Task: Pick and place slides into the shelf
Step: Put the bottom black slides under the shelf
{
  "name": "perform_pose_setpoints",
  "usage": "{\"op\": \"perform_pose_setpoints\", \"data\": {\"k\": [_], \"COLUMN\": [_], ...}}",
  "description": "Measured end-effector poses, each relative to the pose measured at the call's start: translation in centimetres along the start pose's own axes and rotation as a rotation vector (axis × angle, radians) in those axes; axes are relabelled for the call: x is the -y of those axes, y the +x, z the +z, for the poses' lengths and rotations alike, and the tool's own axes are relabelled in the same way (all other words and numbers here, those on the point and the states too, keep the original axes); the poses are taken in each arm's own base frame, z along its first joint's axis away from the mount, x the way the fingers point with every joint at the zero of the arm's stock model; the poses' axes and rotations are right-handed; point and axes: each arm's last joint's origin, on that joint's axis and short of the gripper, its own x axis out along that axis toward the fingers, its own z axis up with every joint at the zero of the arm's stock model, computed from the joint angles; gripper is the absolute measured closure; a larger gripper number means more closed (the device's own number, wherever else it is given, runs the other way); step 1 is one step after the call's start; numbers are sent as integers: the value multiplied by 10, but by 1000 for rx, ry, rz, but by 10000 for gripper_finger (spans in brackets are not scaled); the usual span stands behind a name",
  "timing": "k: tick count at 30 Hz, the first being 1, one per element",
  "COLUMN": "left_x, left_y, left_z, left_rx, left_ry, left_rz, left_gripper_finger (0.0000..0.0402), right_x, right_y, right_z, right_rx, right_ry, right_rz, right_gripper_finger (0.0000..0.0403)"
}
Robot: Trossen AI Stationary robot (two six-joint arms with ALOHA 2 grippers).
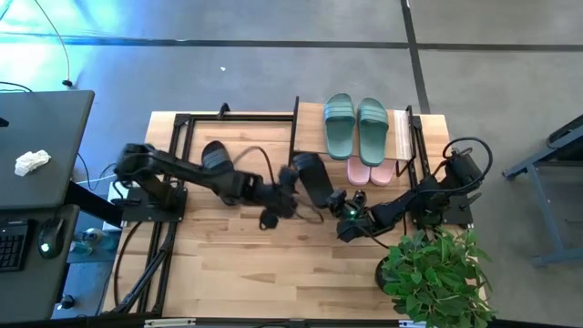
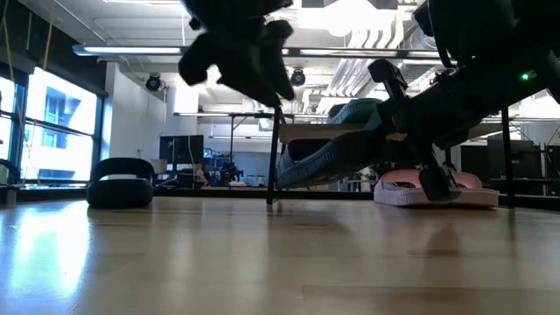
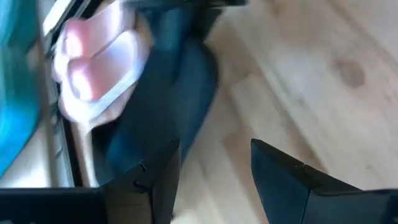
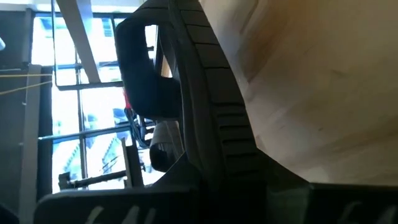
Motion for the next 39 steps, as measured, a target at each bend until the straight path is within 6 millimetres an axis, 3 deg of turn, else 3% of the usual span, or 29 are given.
{"op": "perform_pose_setpoints", "data": {"k": [5, 9, 14, 23, 39], "left_x": [30, 43, 44, 52, 56], "left_y": [29, 41, 53, 65, 80], "left_z": [17, 24, 31, 31, 31], "left_rx": [29, -40, -35, -3, -39], "left_ry": [101, 149, 113, 144, 111], "left_rz": [10, 162, 300, 244, 368], "left_gripper_finger": [224, 224, 224, 224, 224], "right_x": [-1, -2, -2, -4, -4], "right_y": [0, 0, 0, 0, 0], "right_z": [-1, -2, -2, -4, -4], "right_rx": [-8, -13, -19, -29, -30], "right_ry": [20, 28, 33, 52, 62], "right_rz": [10, 13, 12, 20, 27], "right_gripper_finger": [367, 367, 367, 367, 368]}}
